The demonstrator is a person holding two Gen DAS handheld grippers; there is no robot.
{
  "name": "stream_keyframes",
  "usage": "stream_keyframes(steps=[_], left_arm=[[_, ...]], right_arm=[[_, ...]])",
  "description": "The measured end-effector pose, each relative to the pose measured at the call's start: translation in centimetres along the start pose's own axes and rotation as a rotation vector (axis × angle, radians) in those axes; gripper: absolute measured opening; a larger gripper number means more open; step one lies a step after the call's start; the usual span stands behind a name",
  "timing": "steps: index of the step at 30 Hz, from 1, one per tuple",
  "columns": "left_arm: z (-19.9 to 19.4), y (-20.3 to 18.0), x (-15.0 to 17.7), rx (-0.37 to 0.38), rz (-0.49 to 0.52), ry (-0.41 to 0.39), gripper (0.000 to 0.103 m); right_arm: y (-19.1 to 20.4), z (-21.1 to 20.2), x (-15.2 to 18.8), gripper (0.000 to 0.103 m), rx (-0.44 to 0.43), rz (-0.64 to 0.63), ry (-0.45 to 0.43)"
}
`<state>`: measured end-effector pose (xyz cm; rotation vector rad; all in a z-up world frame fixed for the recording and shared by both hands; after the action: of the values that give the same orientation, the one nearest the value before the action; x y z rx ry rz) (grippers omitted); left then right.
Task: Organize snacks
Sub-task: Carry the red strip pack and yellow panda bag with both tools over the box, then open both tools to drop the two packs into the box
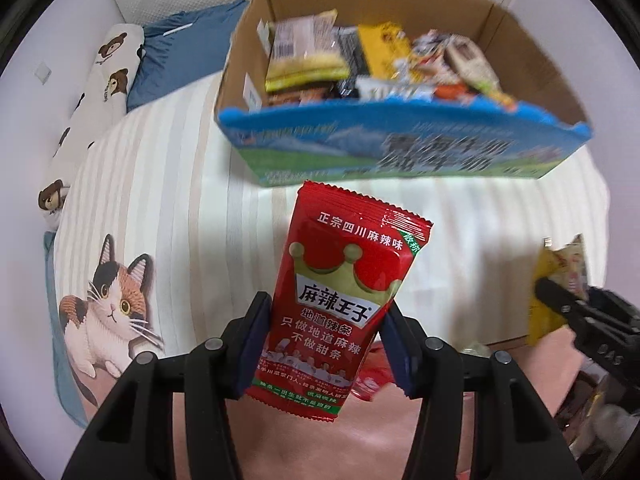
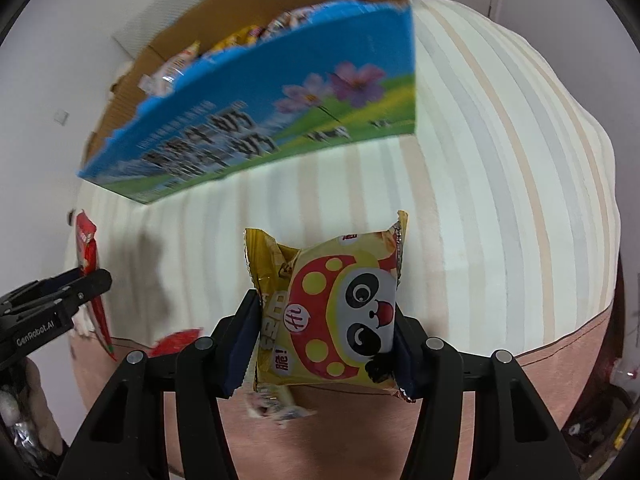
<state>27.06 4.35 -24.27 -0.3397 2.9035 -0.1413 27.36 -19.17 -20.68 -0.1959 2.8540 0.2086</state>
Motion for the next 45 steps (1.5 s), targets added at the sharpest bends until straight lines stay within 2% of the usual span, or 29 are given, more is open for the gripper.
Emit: stream_keyframes(steps=[7,11,17,24,29,32,35,36,37,39,41,45], left_arm=[[-3.8,-0.9,-0.7,0.146,-0.048,-0.009,0.051],[-5.6,-2.2,-1.7,0.197,-0.055,-0.020,0.051],[-7.5,-4.2,-5.8,0.243,-0.059,-0.033,0.051],[-6.8,-6.9,-12.7,0.257,-0.070,-0.013,0.051],[-3.2,-8.2,-17.1,0.239,-0.093,0.053,0.051],[-0.2,-8.6,-19.0,0.205,-0.098,0.086,0.051],[3.3,-8.6,-20.2,0.199,-0.119,0.158,0.052],[5.0,-8.4,-20.4,0.210,-0.147,0.206,0.052],[6.0,-8.2,-20.5,0.210,-0.158,0.233,0.052],[7.7,-8.1,-20.6,0.184,-0.148,0.245,0.064],[8.4,-7.7,-20.6,0.150,-0.139,0.234,0.086],[8.7,-7.2,-20.3,0.146,-0.126,0.226,0.087]], right_arm=[[2.4,-2.6,-2.7,0.060,-0.081,-0.006,-0.084],[3.8,-5.0,-4.5,0.060,-0.114,-0.024,-0.148],[4.8,-9.5,-9.0,0.060,-0.148,-0.063,-0.239],[3.9,-10.2,-15.9,0.060,-0.114,-0.081,-0.265],[1.8,-7.9,-20.9,0.060,-0.103,-0.064,-0.217],[0.8,-5.0,-23.4,0.060,-0.100,-0.051,-0.170],[0.2,-1.5,-24.8,0.061,-0.114,-0.032,-0.116],[-0.1,-0.1,-25.1,0.068,-0.127,-0.012,-0.085],[-0.4,1.7,-25.4,0.078,-0.135,-0.001,-0.034],[-0.6,4.4,-25.6,0.095,-0.126,-0.004,0.040],[-0.7,5.9,-25.5,0.095,-0.112,-0.002,0.073],[-0.6,7.0,-25.3,0.096,-0.069,-0.032,0.087]])
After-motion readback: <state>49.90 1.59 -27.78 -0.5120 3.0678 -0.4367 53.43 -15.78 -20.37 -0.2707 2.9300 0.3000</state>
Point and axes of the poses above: each gripper's, at about its wrist camera, not at the fingertips, and z roughly the way its jaws point, y to its left, x to its underside, the point moved 2 cm from there along z, roughly the way its jaws point, and after that the axes turned 15 degrees about -z, right-handed, at the moved point
